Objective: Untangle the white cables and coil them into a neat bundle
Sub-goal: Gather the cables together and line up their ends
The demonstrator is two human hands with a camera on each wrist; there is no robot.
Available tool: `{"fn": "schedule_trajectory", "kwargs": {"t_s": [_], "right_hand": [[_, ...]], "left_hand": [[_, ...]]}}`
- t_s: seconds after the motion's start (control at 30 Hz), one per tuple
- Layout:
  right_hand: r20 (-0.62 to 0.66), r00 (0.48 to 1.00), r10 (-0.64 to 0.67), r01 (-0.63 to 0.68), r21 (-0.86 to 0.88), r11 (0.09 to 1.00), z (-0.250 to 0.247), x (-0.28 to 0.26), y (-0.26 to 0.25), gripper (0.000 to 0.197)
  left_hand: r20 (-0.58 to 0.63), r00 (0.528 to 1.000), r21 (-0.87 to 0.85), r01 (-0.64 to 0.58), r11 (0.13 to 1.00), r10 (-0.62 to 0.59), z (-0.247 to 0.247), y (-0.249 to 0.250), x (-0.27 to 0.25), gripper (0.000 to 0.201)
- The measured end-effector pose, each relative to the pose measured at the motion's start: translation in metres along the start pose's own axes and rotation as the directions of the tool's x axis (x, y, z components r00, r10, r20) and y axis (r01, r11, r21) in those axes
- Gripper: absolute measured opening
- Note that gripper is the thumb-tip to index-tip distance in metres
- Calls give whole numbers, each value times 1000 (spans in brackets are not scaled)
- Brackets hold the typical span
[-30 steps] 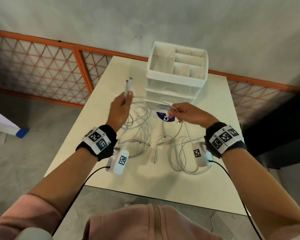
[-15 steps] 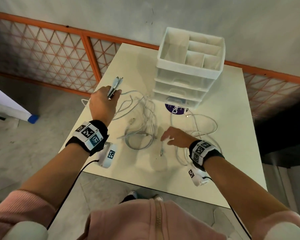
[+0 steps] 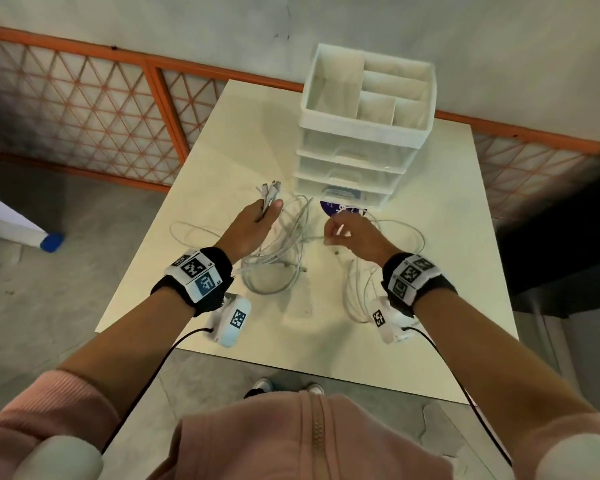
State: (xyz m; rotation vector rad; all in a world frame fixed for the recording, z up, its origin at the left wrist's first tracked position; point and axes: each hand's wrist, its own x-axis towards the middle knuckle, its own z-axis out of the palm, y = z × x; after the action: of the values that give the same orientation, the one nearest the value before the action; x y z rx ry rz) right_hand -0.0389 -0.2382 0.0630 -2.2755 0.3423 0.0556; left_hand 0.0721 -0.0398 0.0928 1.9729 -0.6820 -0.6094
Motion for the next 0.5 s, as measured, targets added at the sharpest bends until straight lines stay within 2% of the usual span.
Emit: {"fn": "schedule_trajectory", "kwargs": {"t_s": [0.1, 0.2, 0.4, 0.5], "right_hand": [[-49, 999, -1, 11, 204, 979, -17, 8, -28, 13], [-77, 997, 16, 12, 346, 938, -21, 13, -47, 21], [-57, 996, 69, -39, 415, 909, -14, 9, -59, 31], [-27, 996, 80, -57, 488, 871, -12, 2, -59, 32]], "left_hand": [[87, 996, -124, 18, 992, -7, 18, 9, 2, 34], [118, 992, -202, 72, 977, -49, 34, 16, 4, 34], [-19, 998, -289, 45, 956, -52, 48, 27, 11, 34], [-114, 993, -266, -3, 964, -28, 48, 27, 16, 30]]}}
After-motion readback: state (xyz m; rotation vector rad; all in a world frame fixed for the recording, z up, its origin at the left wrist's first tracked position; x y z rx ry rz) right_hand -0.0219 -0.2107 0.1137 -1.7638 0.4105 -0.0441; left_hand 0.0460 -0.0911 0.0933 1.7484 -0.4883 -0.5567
